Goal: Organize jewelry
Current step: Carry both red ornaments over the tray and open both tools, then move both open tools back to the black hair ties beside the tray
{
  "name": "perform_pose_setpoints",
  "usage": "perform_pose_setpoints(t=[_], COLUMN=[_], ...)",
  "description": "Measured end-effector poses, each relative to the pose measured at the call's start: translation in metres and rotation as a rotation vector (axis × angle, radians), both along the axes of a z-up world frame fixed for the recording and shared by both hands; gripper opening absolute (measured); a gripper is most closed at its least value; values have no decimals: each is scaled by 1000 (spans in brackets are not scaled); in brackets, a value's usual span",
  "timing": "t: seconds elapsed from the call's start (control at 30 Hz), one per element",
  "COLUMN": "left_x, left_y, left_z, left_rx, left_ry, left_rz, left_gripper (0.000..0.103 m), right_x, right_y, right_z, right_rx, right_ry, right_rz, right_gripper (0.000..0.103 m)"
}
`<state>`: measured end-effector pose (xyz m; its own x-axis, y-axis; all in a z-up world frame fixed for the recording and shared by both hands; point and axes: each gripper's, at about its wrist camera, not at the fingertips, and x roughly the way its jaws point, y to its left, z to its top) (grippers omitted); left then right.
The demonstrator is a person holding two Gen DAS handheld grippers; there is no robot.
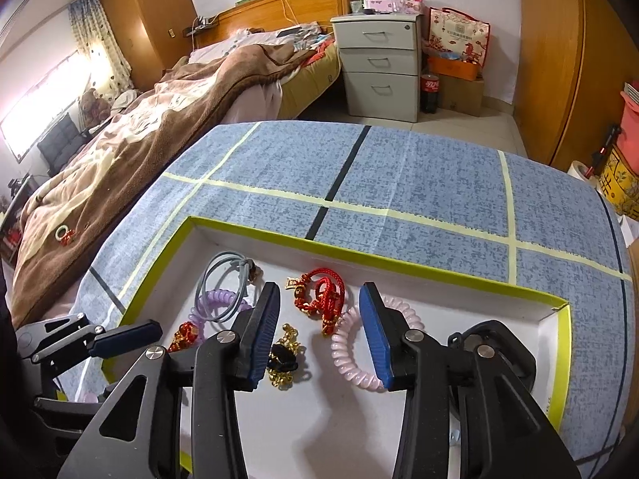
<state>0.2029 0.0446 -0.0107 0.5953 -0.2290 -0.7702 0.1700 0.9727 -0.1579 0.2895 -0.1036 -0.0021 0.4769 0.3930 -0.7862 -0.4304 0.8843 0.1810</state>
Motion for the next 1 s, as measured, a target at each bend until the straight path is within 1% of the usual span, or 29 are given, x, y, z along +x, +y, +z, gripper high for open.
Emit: perform_pose_setpoints(t=[0.13,0.3,0.47,0.67,0.77,1.0], left_x=[-3,-10,-21,-43,-53,-81], left_y=[2,1,0,0,0,5], left_z=[2,8,14,25,30,32], left_rx=[2,-1,0,2,25,32], left_ry=[1,-13,-27,-58,-74,-98], left_rz=[14,13,27,49,68,90], left_gripper=[40,46,48,53,54,54], right_x=[-4,-15,-27,-56,-73,-116], right_y=[-2,-4,-7,-14,-18,-25], right_z=[3,13,22,37,41,43], right_rx=[16,37,51,80,84,111], right_ry=[-4,-27,-46,-89,-110,-137], right_rz=[-6,-8,-18,-20,-28,-17], right_gripper=[43,43,43,43,43,43])
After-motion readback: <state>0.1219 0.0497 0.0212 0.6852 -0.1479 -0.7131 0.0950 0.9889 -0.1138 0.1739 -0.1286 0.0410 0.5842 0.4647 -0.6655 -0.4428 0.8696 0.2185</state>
